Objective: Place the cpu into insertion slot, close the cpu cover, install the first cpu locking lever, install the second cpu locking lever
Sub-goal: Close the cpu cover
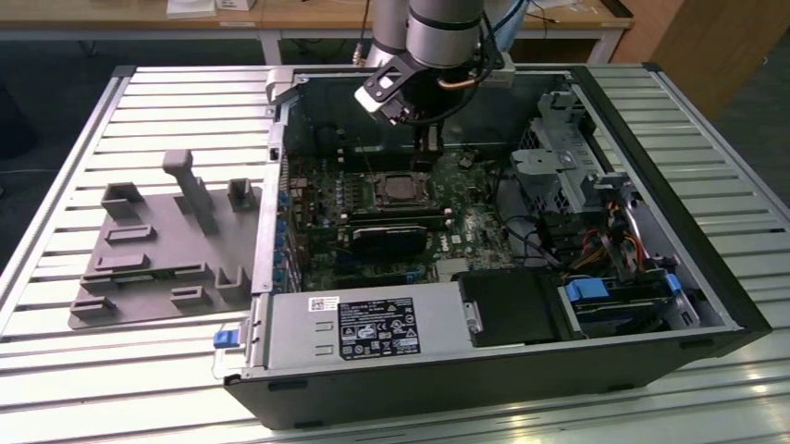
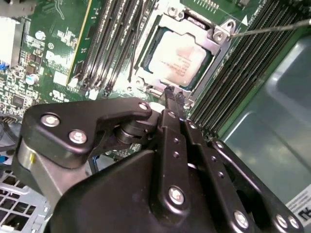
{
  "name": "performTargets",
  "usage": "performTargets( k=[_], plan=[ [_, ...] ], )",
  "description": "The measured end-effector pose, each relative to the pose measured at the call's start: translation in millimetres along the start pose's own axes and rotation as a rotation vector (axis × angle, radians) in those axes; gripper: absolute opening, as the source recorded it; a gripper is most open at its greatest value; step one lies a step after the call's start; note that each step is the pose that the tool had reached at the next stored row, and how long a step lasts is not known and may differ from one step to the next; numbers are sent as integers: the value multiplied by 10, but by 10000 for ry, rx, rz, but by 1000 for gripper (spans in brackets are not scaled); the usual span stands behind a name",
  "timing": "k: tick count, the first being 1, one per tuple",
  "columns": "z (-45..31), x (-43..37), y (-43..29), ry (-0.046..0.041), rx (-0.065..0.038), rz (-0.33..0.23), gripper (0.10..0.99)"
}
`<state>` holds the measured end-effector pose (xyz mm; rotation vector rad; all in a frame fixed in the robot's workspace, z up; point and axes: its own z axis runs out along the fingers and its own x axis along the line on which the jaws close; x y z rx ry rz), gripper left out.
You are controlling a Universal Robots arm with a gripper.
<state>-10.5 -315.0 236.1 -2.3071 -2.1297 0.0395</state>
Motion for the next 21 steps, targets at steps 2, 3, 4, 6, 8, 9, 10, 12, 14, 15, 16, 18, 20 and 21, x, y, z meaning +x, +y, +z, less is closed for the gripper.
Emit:
performTargets(
  k=[2,3,4,6,8,9,10,12,14,15,16,18,20,21],
  plan=[
    [7,-4,-48,8,-95,0,102],
    [12,-6,-71,10,-136,2,102],
    [16,-8,-88,12,-166,2,102],
    [38,-14,-132,20,-259,1,102],
    [52,-18,-172,26,-367,3,102],
    [59,-19,-192,32,-425,3,102],
    [73,-22,-233,40,-518,2,102],
    [91,-23,-254,44,-536,3,102],
    [107,-25,-264,42,-536,2,102],
    [115,-25,-268,43,-536,2,102],
    [133,-25,-274,41,-536,2,102],
    [151,-25,-280,38,-536,2,102],
    [165,-26,-286,37,-536,2,102],
    [167,-26,-287,35,-536,1,102]
  ],
)
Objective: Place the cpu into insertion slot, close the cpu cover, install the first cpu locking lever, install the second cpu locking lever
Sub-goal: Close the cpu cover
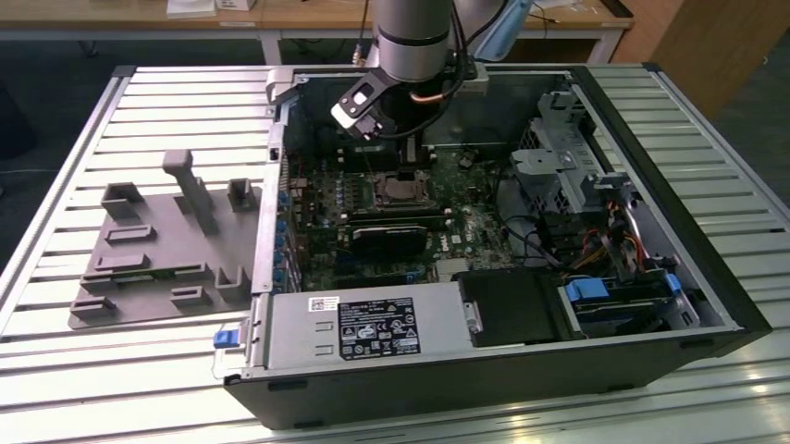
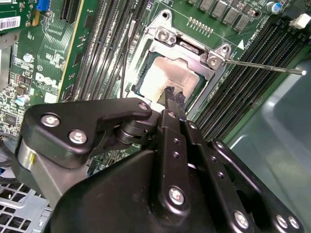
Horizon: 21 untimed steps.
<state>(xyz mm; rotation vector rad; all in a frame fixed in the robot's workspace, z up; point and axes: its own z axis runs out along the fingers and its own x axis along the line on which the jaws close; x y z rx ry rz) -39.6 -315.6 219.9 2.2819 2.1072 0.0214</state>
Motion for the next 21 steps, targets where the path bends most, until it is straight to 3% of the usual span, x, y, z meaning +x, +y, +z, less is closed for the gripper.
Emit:
performTargets(
  k=[7,21],
  plan=[
    [1,0,0,1,-3,-141,102],
    [3,0,-1,-88,-52,-2581,102]
  ],
)
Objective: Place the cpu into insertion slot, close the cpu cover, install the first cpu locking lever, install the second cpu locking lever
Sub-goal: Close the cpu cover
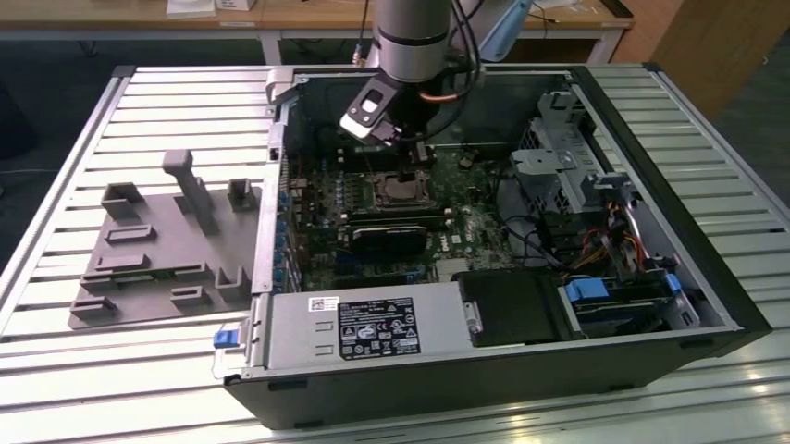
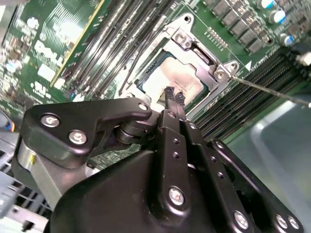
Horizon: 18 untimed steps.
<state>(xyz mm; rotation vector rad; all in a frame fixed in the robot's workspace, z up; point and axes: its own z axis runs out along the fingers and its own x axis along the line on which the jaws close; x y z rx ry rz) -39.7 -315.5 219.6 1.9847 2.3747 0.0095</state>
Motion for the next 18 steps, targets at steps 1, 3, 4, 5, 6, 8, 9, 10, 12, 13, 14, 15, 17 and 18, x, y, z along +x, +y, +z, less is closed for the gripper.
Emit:
performTargets(
  k=[1,3,4,5,6,8,9,10,12,13,14,15,17,18],
  plan=[
    [0,0,0,-1,-5,-195,102],
    [0,0,0,-4,-14,-555,102],
    [0,0,0,-6,-18,-735,102],
    [0,0,0,-6,-23,-916,102],
    [0,0,0,-7,-28,-1094,102],
    [0,0,0,-7,-37,-1455,102],
    [0,0,0,-8,-42,-1651,102],
    [0,0,0,-7,-47,-1831,102],
    [0,0,0,-7,-56,-2191,102],
    [0,0,0,-6,-61,-2370,102],
    [0,0,0,-4,-66,-2562,102],
    [0,0,0,-4,-71,-2741,102],
    [1,0,0,-6,-80,-3102,102],
    [1,0,0,-7,-83,-3280,102]
  ],
)
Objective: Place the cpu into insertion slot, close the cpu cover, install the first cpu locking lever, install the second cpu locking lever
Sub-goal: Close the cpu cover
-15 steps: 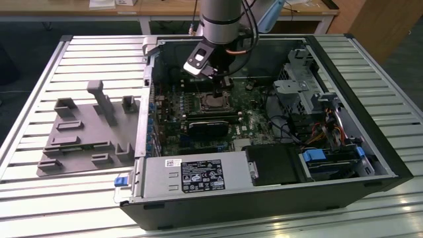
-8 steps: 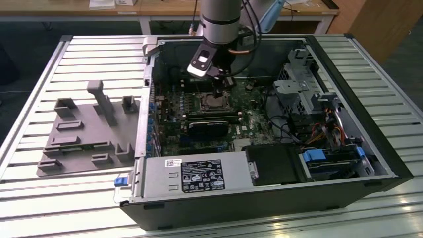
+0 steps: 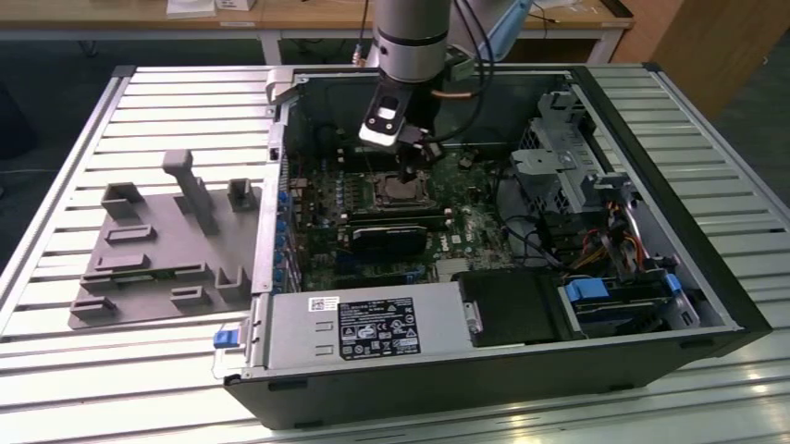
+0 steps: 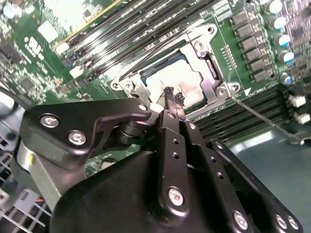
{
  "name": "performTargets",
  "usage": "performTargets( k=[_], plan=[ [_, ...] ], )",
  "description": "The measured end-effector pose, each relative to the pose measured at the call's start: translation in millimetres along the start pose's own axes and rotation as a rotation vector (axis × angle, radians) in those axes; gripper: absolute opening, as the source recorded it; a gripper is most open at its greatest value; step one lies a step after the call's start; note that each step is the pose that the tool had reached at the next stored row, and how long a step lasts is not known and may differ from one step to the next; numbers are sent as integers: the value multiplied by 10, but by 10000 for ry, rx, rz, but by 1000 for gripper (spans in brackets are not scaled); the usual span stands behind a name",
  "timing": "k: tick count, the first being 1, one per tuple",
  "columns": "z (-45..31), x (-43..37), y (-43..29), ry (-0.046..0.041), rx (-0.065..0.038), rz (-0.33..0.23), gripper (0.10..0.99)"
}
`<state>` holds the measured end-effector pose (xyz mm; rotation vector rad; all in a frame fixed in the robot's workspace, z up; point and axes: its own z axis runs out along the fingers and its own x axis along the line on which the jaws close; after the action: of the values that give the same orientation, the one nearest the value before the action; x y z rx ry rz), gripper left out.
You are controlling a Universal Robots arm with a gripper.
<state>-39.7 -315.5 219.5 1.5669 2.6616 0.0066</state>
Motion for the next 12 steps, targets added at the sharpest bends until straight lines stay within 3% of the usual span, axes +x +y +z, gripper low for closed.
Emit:
performTargets(
  k=[12],
  plan=[
    [3,0,0,-8,-54,-2192,102]
  ],
)
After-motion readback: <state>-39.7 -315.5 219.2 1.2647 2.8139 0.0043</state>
